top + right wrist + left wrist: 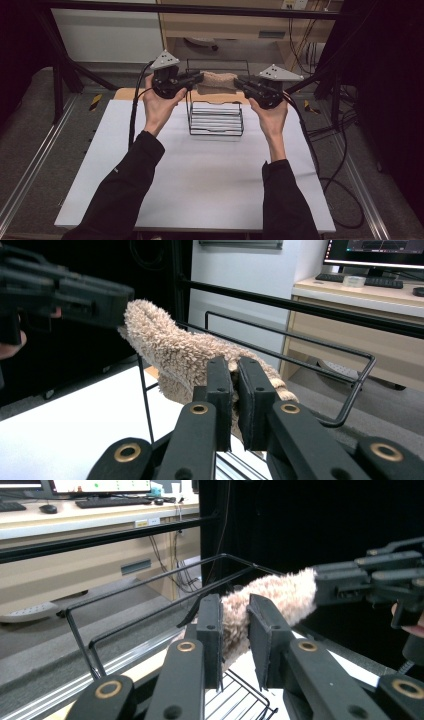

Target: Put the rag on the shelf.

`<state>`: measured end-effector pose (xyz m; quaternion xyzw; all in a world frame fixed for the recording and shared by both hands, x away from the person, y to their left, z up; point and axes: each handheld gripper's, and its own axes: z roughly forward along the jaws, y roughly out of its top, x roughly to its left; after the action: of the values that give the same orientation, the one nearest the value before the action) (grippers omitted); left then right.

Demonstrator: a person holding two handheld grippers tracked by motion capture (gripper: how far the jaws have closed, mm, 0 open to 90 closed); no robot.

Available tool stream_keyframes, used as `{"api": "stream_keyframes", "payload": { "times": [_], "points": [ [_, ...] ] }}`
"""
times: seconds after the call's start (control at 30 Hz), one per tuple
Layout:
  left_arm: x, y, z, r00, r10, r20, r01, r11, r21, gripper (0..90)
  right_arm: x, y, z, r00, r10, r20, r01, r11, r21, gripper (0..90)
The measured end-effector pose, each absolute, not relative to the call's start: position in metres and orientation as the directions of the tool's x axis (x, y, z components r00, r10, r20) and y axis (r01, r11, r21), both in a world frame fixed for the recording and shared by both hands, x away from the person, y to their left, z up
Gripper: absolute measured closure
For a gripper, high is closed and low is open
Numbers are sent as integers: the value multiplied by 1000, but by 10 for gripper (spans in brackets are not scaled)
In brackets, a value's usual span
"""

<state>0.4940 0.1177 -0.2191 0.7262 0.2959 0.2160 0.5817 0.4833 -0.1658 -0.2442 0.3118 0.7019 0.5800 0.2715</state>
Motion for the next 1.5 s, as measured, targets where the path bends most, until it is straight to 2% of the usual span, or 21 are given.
{"api": "stream_keyframes", "payload": {
  "times": [0.2,0.43,0.73,1.0,1.1,1.17,1.37,1.5],
  "points": [
    [499,116,-210,723,686,-82,206,-101,973,804,483,-166,-248,-661,750,-17,132,138,982,851],
    [499,114,-217,752,651,-101,268,-162,950,891,483,-166,-249,-665,746,-29,128,152,980,847],
    [496,112,-233,768,635,-81,292,-236,927,896,482,-166,-253,-676,736,-23,147,165,975,798],
    [501,109,-244,763,642,-74,311,-265,913,897,478,-169,-251,-694,719,-33,148,187,971,686],
    [502,108,-247,761,647,-59,308,-279,910,898,476,-171,-249,-697,717,-24,139,169,976,670],
    [502,107,-249,759,649,-56,308,-282,909,897,476,-172,-248,-700,714,-17,137,157,978,688],
    [503,107,-256,756,653,-42,301,-290,908,897,480,-164,-254,-712,702,0,180,182,967,857],
    [505,107,-261,750,660,-33,297,-292,909,897,487,-158,-262,-681,733,-7,225,218,950,884]
  ]
}}
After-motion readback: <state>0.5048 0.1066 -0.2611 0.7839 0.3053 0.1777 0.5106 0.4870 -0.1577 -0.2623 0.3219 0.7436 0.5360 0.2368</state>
